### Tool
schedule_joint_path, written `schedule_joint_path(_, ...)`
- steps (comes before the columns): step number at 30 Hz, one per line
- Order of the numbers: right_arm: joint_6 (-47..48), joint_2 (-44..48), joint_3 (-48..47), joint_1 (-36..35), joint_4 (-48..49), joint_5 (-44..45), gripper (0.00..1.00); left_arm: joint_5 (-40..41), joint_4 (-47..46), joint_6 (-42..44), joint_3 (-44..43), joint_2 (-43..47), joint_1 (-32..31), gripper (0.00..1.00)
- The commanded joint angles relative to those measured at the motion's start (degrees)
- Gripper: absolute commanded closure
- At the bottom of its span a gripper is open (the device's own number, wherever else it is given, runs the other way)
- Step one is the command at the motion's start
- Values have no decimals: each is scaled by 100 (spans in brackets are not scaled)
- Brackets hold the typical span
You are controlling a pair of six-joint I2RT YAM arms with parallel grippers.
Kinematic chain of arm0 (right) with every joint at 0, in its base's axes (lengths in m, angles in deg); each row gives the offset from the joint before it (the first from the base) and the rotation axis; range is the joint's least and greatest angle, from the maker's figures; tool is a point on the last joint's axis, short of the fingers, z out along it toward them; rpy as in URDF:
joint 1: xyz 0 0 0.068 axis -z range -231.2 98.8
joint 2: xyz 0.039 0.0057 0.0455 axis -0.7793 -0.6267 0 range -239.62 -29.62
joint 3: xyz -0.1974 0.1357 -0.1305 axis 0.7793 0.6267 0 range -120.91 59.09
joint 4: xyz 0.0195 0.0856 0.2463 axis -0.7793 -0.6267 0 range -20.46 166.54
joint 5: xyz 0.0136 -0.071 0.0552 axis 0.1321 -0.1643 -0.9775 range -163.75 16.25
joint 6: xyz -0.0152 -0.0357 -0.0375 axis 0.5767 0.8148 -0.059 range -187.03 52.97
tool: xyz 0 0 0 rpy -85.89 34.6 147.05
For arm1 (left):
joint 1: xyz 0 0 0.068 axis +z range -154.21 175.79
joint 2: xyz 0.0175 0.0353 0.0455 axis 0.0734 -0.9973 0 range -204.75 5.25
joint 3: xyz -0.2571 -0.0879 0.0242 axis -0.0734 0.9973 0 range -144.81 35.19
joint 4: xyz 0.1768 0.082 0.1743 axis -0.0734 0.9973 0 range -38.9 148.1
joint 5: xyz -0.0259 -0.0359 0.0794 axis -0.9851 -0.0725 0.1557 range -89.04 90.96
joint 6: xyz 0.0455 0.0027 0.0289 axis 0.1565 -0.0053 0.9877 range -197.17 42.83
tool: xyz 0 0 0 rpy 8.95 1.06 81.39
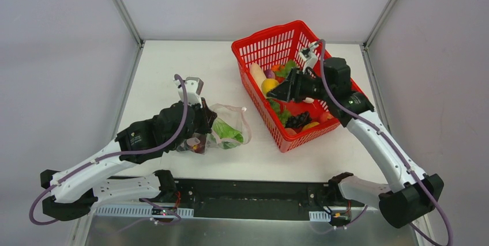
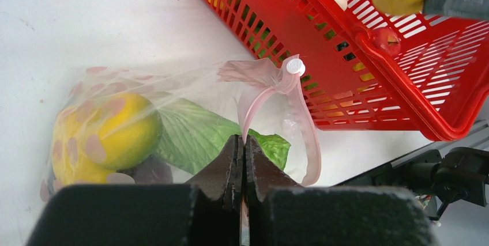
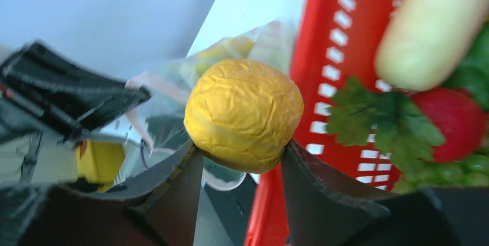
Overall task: Place the food in the zip-top bag and seal the zipper
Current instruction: Pick up the fake fruit from the bin, then place the fake fruit in the zipper food storage bag.
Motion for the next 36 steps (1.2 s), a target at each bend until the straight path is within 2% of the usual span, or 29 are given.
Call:
schedule_joint_path(1,424,145,-129,-526,61,-629,52,-42,-208,23,-197,7,47,100)
schedule_joint_path(9,1099,-221,-491,-1722,-450,-513,52,-98,-269,32,-207,-10,46,100)
schedule_joint_path(14,1317,-691,-773,-2382,-725,227,51,-200,-345,32,-215,7,46,100)
schedule_joint_path(26,1465,-1593,-1349,-3238,-808,1749,48,-500,-569,23,-180,141,43,100)
schedule_joint_path(31,1511,-1609,-1377,-3519,-568,1557,31,-483,-611,1,-135,252,47,100)
schedule_joint_path(36,1444,-1416,-1128,-3527,-240,1178,24,-422,-685,-12,-59,347,46,100)
